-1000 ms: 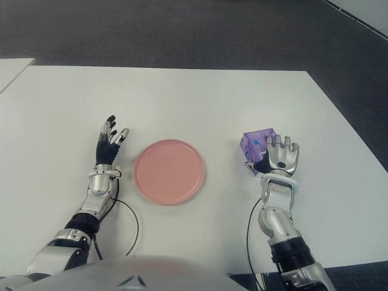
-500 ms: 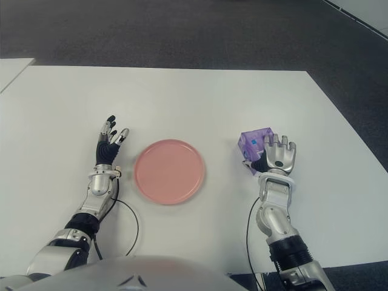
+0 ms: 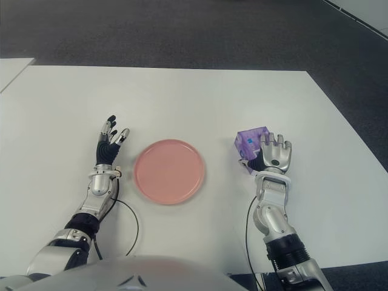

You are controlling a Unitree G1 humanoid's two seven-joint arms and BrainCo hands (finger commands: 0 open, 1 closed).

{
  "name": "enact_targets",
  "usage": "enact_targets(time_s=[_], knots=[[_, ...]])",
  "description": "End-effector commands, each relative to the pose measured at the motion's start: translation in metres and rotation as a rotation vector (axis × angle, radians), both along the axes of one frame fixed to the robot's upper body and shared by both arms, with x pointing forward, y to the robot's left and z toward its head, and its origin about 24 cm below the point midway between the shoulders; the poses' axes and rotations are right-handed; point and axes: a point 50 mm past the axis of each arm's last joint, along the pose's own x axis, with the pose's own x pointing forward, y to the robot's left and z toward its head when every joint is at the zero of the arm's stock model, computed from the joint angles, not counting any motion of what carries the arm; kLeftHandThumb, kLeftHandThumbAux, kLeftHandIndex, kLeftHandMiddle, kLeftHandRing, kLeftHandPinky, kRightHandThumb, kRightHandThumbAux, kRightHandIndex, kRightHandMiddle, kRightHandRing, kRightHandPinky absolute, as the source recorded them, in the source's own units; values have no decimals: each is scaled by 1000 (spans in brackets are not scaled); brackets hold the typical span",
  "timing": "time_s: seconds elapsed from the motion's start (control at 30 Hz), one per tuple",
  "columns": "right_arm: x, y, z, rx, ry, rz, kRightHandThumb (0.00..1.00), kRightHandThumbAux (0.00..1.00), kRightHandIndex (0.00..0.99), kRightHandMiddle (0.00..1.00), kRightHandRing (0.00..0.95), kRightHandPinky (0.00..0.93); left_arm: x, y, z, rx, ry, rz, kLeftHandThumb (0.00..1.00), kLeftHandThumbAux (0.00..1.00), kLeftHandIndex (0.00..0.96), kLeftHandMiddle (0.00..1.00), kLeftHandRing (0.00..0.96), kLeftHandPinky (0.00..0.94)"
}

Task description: Put the tissue paper into the plate.

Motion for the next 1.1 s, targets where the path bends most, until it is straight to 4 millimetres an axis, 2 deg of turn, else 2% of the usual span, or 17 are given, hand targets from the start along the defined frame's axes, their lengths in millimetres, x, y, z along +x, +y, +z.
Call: enact_targets(time_s=[0.03, 0.37, 0.53, 0.73, 1.1], knots=[[-2, 2, -8, 39, 21, 10, 135, 406, 0, 0, 0, 0, -9, 2, -11, 6, 53, 24, 0, 441, 0, 0, 0, 0], [3, 2, -16, 39, 54, 10, 136, 404, 0, 0, 0, 0, -10, 0, -11, 12, 51, 21, 0, 447, 0, 0, 0, 0], [13, 11, -43, 32, 133, -3, 126, 413, 0, 0, 0, 0, -11, 0, -11, 10, 52, 17, 0, 450, 0, 0, 0, 0], [13, 11, -62, 3, 180, -17, 121, 425, 0, 0, 0, 0, -11, 0, -11, 6, 51, 18, 0, 457, 0, 0, 0, 0], [14, 9, -77, -61, 234, -43, 75, 445, 0, 0, 0, 0, -14, 0, -11, 5, 56, 27, 0, 458, 0, 0, 0, 0]])
